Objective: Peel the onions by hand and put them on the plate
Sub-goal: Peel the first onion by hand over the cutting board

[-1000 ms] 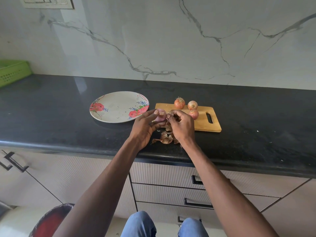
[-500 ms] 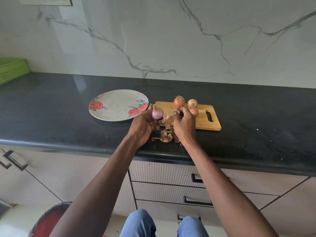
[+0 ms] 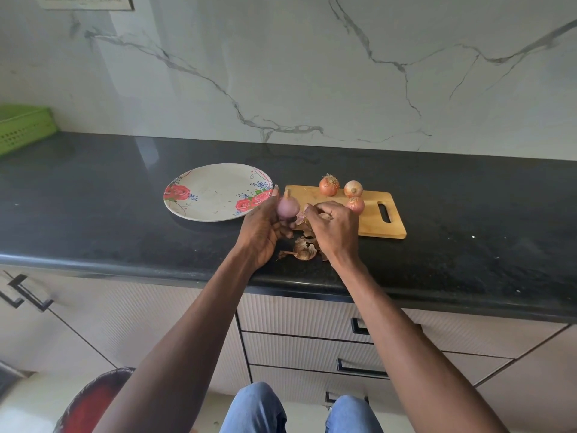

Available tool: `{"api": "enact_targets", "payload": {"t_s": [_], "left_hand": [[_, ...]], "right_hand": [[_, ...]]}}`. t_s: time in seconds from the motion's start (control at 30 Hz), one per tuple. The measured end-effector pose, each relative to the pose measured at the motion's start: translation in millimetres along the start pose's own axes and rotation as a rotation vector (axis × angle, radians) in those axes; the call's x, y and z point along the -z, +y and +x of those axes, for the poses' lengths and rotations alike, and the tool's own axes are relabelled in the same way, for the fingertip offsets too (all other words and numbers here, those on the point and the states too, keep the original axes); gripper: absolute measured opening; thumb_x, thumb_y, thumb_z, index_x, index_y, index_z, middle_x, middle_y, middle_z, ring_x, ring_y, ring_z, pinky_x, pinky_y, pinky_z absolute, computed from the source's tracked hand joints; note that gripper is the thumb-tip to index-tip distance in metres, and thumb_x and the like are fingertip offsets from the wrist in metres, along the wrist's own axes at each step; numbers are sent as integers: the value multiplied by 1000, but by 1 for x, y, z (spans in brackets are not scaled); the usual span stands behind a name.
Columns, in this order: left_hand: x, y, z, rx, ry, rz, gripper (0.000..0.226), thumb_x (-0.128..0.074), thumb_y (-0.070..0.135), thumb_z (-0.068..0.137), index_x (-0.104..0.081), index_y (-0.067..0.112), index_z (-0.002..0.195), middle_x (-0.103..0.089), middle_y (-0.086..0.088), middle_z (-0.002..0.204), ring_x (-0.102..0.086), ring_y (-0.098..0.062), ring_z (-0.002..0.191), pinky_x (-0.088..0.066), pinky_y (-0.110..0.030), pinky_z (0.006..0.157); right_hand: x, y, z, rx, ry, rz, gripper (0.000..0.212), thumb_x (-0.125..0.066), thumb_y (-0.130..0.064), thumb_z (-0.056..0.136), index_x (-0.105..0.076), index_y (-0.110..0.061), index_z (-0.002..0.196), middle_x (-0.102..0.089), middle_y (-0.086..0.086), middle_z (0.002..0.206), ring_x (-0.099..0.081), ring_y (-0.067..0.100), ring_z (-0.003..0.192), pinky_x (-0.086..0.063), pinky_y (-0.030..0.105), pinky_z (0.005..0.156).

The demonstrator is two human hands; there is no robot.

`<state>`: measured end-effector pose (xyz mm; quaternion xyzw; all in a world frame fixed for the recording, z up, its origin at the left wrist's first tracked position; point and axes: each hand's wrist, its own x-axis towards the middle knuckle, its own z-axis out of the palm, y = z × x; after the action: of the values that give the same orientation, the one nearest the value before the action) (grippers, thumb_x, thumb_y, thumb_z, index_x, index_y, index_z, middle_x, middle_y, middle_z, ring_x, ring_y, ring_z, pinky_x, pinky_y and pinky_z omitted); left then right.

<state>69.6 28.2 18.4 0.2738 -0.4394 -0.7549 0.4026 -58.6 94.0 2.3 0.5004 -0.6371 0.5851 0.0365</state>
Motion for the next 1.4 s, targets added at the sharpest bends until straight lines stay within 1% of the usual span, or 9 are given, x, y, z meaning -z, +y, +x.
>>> {"api": "enact_targets", "payload": {"t_s": [0.17, 0.27, 0.47, 0.7, 0.87, 0.97, 1.1, 1.23, 1.4], "left_hand": [[2, -3, 3, -24, -19, 21, 36, -57, 40, 101, -65, 5, 99, -65, -15, 78, -59, -17, 56, -51, -24, 46], [3, -6, 4, -65, -34, 62, 35, -59, 37, 100, -68, 3, 96, -67, -16, 78, -61, -18, 56, -52, -24, 46], [6, -10, 8, -93, -7, 104, 37, -64, 35, 98, -69, -1, 98, -69, -21, 81, -64, -22, 57, -55, -27, 49], [6, -10, 8, -68, -47, 116, 37, -58, 32, 99, -63, -4, 107, -71, -18, 82, -65, -23, 61, -56, -27, 50], [6, -11, 9, -63, -46, 90, 32, -57, 30, 102, -64, -2, 106, -71, -19, 88, -66, -25, 65, -55, -27, 50], [6, -11, 9, -71, -42, 49, 29, -56, 27, 102, -67, 1, 99, -71, -17, 85, -65, -21, 61, -54, -26, 49], [7, -12, 11, -74, -61, 68, 32, -58, 30, 101, -67, 0, 104, -68, -19, 87, -65, -20, 61, -56, -26, 50], [6, -11, 10, -64, -59, 83, 34, -59, 31, 99, -68, -1, 105, -70, -19, 88, -67, -21, 63, -56, -26, 52], [5, -10, 10, -30, -65, 98, 20, -58, 16, 102, -68, 0, 104, -70, -16, 92, -67, -21, 70, -56, -28, 58]], "right_hand": [[1, -3, 0, 10, -63, 50, 22, -72, -23, 88, -77, -7, 103, -74, -3, 98, -68, 8, 90, -55, 22, 83], [3, -8, -2, 35, -111, 96, 18, -72, -22, 90, -78, -9, 101, -71, -12, 91, -69, 6, 85, -57, 25, 78], [1, -1, -2, -4, -105, 118, 22, -71, -22, 87, -77, -3, 79, -74, 5, 75, -67, 24, 67, -53, 44, 63], [0, -2, -1, -99, -103, 141, 7, -75, -14, 85, -78, -7, 86, -74, -3, 80, -68, 7, 73, -53, 19, 66], [-2, -1, 0, -157, -100, 131, 10, -72, -15, 87, -76, -9, 81, -71, -5, 74, -63, 4, 67, -51, 18, 61], [-1, -1, 2, -154, -75, 163, 8, -71, -15, 88, -77, -10, 90, -72, -9, 79, -67, 4, 76, -55, 19, 68], [-2, 1, 3, -76, -130, 151, 20, -77, -21, 85, -77, -9, 101, -75, 0, 98, -69, 8, 93, -57, 25, 82], [0, 2, 3, 12, -78, 101, 8, -75, -9, 84, -77, -7, 92, -72, -1, 93, -64, 6, 89, -49, 13, 82], [-5, 5, 3, 18, -96, -5, 1, -67, -3, 89, -68, -3, 89, -66, 6, 92, -58, 13, 87, -43, 10, 77]]}}
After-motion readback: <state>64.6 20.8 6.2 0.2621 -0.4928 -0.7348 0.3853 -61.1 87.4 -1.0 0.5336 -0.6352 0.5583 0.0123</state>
